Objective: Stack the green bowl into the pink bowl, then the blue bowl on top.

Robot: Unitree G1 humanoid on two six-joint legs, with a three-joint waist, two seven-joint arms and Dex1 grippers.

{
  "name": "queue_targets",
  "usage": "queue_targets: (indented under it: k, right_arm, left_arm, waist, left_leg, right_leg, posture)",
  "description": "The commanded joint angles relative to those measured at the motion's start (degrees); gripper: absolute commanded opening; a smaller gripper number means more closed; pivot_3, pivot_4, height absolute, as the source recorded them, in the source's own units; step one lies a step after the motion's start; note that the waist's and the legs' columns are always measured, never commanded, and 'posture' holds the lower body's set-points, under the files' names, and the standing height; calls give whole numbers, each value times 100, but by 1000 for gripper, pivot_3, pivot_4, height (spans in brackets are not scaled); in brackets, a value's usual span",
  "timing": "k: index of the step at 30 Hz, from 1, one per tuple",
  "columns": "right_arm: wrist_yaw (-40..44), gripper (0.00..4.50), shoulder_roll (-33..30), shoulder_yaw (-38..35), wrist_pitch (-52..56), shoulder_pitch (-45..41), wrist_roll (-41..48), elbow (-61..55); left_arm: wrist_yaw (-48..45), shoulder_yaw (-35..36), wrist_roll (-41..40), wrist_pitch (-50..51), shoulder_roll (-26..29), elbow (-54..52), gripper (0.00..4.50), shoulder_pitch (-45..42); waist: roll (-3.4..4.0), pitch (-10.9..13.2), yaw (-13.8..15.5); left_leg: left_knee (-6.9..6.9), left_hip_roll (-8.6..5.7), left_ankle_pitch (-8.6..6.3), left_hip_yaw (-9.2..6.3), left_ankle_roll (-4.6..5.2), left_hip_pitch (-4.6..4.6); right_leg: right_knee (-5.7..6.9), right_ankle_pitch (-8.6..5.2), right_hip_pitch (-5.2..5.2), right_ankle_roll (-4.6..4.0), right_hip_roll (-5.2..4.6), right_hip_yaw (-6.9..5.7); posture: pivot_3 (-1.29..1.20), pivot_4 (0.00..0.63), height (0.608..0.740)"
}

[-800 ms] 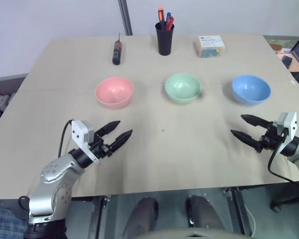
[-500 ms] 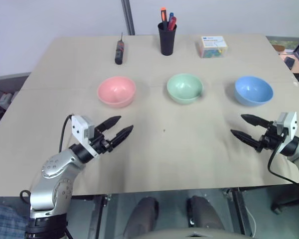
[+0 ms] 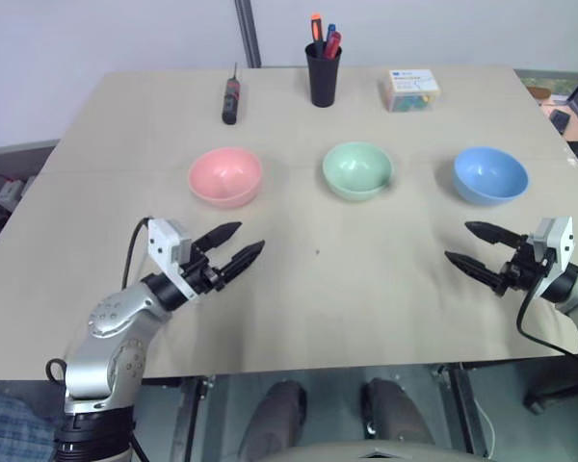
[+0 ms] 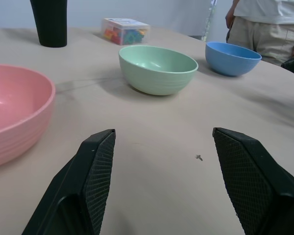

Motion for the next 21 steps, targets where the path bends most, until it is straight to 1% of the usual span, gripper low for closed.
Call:
queue_targets:
  k: [1, 5, 6, 10, 13, 17, 21]
  right_arm:
    - [23, 3864, 3, -59, -40, 6, 182, -424]
    - [-60, 3864, 59, 29, 169, -89, 378, -872]
    - [-92, 3864, 68, 71, 255, -117, 439, -1032]
    - [-258, 3864, 104, 202, 571, -204, 706, -1610]
    - [-398, 3864, 139, 282, 749, -271, 850, -1930]
    - [-483, 3864, 139, 403, 831, -350, 862, -2091]
    - [-505, 3864, 126, 422, 839, -423, 834, -2085]
  left_arm:
    - [361, 66, -3, 339, 94, 8, 3360, -155]
    - [682, -22, 156, 644, 161, 54, 3360, -372]
    - [811, -129, 351, 726, 254, 25, 3360, -500]
    - [1342, -488, 900, 1310, 578, -27, 3360, -1292]
    - [1557, -807, 1424, 1459, 829, 121, 3360, -1884]
    - [1509, -1236, 2010, 1339, 1076, 625, 3360, -2528]
    - [1193, -1573, 2341, 1080, 1232, 1234, 3360, -2813]
  waist:
    - [0, 0, 0]
    - [0, 0, -4]
    - [0, 0, -1]
    - [-2, 1, 28]
    - [-1, 0, 20]
    - [-2, 0, 1]
    - [-1, 0, -10]
  left_leg:
    - [0, 0, 0, 0, 1, 0]
    - [0, 1, 0, -1, 1, 1]
    - [0, 1, 0, -1, 0, 0]
    - [2, 0, 1, -6, -1, -2]
    - [5, -4, 1, -17, -2, -6]
    - [4, -7, 7, -11, -12, -9]
    - [1, -5, 7, -8, -13, -8]
  right_leg:
    - [0, 0, 0, 0, 1, 0]
    - [1, 0, 0, 0, 4, 0]
    - [1, 0, 0, 0, 4, 1]
    - [3, 0, -1, 0, 4, -4]
    - [4, 0, 0, 0, 5, -13]
    - [-3, 0, -3, 0, 5, -9]
    - [-2, 0, -6, 0, 12, -6]
  posture:
    - [0, 150, 740]
    - [0, 150, 740]
    - [0, 150, 740]
    - [0, 150, 740]
    - [0, 150, 740]
    - [0, 150, 740]
    - [0, 150, 740]
